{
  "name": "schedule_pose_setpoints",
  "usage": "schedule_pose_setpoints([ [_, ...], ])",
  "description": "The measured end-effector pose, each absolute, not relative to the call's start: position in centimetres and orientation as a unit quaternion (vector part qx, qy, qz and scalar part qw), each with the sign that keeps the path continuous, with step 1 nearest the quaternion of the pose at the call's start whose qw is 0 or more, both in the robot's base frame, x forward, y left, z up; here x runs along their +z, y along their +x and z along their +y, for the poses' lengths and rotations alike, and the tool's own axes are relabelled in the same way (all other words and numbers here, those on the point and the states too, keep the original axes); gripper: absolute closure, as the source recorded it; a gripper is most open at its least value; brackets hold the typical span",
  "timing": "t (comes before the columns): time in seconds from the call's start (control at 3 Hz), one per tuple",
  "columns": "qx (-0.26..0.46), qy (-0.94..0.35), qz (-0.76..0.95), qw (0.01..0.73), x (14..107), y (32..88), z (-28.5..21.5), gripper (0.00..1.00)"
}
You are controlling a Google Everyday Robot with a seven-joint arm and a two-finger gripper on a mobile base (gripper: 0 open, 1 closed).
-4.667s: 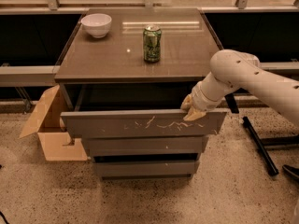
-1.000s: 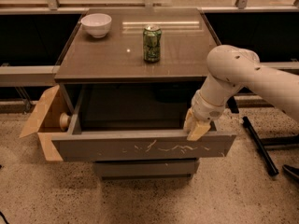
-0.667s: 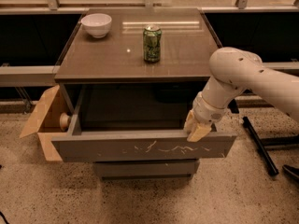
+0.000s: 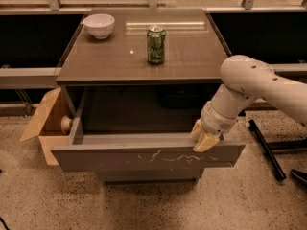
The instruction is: Open top drawer
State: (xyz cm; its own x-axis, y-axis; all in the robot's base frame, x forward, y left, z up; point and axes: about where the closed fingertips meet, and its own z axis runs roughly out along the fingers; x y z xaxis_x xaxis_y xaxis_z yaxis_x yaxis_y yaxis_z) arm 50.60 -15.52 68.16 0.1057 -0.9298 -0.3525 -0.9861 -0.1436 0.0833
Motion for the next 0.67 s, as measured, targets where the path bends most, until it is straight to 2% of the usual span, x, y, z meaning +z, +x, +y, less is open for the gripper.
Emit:
schedule_pose_setpoints([
  [0.33, 0.163, -0.738, 0.649, 0.086, 68.16, 50.58, -15.52, 1.00],
  [0.67, 0.163, -0.738, 0.649, 0.086, 68.15, 50.58, -15.52, 0.84],
])
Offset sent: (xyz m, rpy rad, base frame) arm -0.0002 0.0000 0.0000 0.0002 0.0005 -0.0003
